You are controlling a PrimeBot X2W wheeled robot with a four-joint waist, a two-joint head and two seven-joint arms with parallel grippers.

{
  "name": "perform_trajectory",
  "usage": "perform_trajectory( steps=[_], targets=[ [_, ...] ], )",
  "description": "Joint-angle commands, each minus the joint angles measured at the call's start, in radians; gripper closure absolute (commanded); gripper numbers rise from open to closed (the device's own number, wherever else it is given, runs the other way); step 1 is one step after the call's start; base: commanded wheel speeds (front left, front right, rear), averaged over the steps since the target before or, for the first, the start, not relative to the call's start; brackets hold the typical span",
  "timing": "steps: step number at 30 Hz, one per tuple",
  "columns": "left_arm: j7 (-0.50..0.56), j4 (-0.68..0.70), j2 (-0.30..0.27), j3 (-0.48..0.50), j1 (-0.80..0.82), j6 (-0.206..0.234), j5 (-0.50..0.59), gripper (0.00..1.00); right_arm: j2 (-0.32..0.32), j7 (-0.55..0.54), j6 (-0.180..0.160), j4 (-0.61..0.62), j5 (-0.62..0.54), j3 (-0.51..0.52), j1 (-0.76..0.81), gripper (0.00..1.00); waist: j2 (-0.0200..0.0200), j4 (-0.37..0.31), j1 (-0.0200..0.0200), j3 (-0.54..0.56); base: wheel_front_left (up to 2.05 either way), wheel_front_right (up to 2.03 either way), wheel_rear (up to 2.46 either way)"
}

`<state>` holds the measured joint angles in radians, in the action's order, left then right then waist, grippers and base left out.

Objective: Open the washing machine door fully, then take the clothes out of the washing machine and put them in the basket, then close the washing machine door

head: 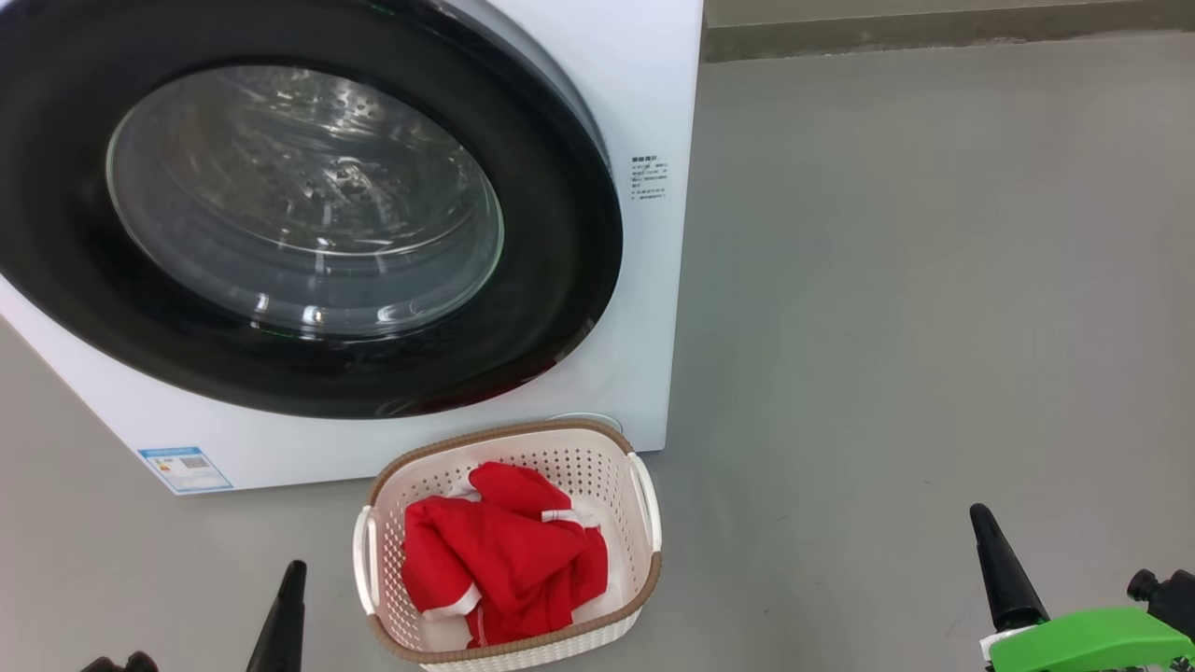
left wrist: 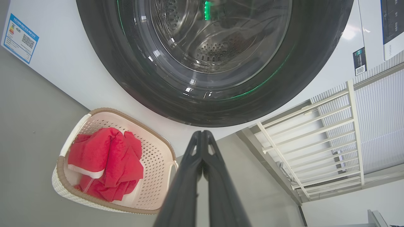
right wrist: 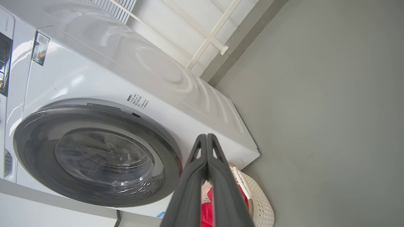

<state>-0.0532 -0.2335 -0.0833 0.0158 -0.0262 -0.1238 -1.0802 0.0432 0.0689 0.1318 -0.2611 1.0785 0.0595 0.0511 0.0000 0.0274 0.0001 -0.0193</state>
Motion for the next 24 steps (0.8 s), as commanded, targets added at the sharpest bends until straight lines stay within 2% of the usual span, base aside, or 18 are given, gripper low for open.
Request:
perform_trajectory(
  steps=[1, 24],
  targets=[
    [0.009, 0.019, -0.009, 0.030, 0.048, -0.004, -0.032, 1.00, 0.019, -0.008, -0.001, 0.023, 0.040, -0.004, -0.047, 1.00, 0.0000, -0.001, -0.0001, 0.001, 0.00, 0.00, 0.00],
    [0.076, 0.005, 0.006, 0.055, 0.087, -0.005, -0.264, 1.00, 0.024, -0.076, -0.001, 0.021, 0.276, 0.008, -0.097, 1.00, 0.0000, -0.013, -0.0001, 0.008, 0.00, 0.00, 0.00]
  ],
)
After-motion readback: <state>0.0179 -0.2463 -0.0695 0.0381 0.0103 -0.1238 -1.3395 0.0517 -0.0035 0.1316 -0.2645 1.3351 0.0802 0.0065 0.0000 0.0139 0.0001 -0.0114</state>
